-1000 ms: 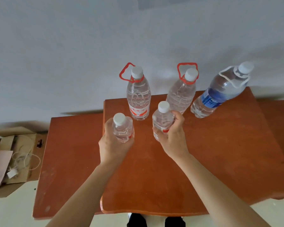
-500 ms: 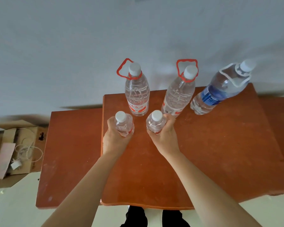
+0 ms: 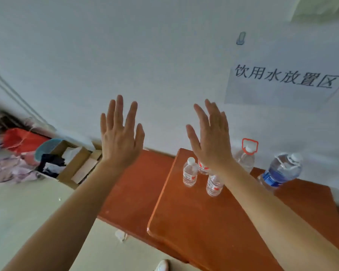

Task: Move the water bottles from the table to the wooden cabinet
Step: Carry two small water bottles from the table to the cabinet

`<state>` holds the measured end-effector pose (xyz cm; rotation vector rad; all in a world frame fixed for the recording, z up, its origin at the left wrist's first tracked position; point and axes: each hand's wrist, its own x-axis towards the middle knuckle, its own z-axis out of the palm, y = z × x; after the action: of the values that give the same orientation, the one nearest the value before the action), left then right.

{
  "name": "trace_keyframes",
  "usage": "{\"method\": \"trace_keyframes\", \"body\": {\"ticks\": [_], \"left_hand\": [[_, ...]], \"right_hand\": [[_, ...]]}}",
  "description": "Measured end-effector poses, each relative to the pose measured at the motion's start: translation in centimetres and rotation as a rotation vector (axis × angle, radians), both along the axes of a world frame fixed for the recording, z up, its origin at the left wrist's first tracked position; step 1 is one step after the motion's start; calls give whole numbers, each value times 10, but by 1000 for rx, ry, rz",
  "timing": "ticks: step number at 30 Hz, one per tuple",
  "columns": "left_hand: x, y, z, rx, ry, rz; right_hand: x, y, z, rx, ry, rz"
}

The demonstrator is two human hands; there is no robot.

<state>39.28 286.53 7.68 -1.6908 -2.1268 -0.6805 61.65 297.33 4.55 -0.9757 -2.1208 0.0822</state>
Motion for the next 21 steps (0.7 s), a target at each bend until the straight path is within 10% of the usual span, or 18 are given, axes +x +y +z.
{"method": "trace_keyframes", "body": {"ticks": [21], "left_hand": [[-136, -659, 80, 77, 137, 1109]], "right_hand": [[-340, -501, 118, 365, -22, 890]]}}
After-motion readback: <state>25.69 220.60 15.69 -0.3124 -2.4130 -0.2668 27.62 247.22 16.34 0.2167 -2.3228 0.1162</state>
